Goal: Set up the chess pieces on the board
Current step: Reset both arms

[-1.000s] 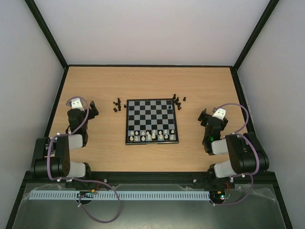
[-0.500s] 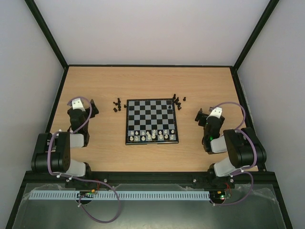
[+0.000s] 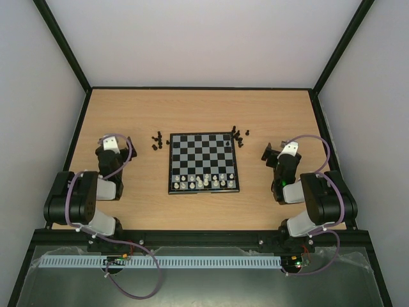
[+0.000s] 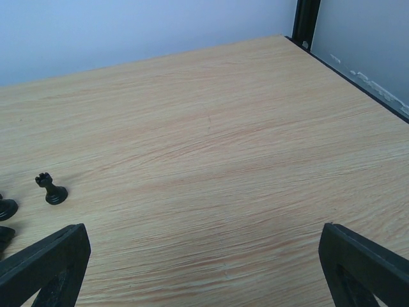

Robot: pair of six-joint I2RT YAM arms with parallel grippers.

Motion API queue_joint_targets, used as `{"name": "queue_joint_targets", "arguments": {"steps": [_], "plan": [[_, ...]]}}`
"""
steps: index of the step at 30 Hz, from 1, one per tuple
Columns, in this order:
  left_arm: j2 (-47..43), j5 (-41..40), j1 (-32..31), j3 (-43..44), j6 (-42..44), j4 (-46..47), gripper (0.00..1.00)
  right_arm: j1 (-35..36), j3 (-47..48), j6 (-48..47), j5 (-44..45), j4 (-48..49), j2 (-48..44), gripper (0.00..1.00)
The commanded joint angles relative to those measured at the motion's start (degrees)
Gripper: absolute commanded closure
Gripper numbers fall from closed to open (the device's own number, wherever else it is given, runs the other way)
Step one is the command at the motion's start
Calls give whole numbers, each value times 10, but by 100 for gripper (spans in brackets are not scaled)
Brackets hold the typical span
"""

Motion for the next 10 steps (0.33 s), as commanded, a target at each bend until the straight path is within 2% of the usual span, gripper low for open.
{"name": "queue_joint_targets", "arguments": {"steps": [1, 10], "plan": [[12, 16, -9, 27, 26, 29, 0, -3, 9, -2, 2, 9, -1, 1], [12, 6, -18, 33, 34, 20, 0, -4, 11, -3, -2, 5, 0, 1]]}}
